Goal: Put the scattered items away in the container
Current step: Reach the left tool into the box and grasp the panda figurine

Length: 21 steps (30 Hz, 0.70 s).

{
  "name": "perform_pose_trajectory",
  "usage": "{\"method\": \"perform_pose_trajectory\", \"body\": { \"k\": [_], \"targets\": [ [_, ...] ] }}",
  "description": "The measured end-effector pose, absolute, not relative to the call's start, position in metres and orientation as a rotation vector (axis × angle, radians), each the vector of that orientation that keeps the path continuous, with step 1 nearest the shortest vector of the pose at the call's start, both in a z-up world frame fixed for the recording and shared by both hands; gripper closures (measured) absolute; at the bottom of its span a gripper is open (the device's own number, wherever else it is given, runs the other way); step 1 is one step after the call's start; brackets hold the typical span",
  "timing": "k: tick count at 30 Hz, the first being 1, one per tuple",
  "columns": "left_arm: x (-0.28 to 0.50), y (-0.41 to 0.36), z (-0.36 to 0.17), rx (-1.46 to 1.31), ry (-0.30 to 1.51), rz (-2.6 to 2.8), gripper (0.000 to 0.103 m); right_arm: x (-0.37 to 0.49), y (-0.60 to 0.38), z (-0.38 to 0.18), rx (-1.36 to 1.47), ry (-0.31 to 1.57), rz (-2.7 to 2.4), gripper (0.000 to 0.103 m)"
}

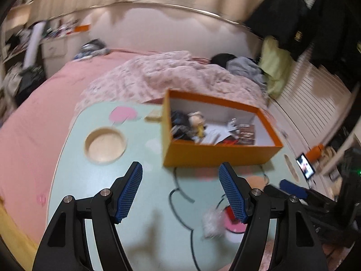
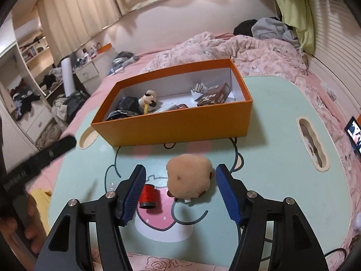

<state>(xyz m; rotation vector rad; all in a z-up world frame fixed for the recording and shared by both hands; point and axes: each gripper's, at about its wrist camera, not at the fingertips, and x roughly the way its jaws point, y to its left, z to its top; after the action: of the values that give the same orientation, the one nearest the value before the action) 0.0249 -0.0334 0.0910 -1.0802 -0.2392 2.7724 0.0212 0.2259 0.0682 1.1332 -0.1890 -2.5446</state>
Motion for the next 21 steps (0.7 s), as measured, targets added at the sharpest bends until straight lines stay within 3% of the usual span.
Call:
{"method": "perform_pose_trajectory", "body": {
  "k": [4,5,8,9,13,21],
  "targets": [
    [-0.023,-0.017,0.123,-1.112,-0.127,2.7,0.035,0.02,0.225,0.069,1.134,-0.187,-2.539,0.038],
    [-0.036,-0.011,0.129,-1.131,-0.086,2.7,0.044,0.02,0.225,0.068,1.136,-0.188,-2.537,0.038],
    [-0.082,0.015,0.128,-1.26,0.076,2.643,0.049,0.02,0.224,0.067,1.14,-0.191,-2.526,0.038],
    [-0.097,0.021,0.121,-1.321,0.098,2.607,0.05,0.02,0.224,0.067,1.14,-0.193,-2.524,0.038],
    [-0.151,0.039,0.079,-1.635,0.114,2.454,0.071,0.02,0.226,0.067,1.139,-0.199,-2.524,0.038],
    [-0.174,0.055,0.054,-1.741,0.25,2.555,0.071,0.019,0.229,0.065,1.149,-0.228,-2.515,0.039]
  ]
}}
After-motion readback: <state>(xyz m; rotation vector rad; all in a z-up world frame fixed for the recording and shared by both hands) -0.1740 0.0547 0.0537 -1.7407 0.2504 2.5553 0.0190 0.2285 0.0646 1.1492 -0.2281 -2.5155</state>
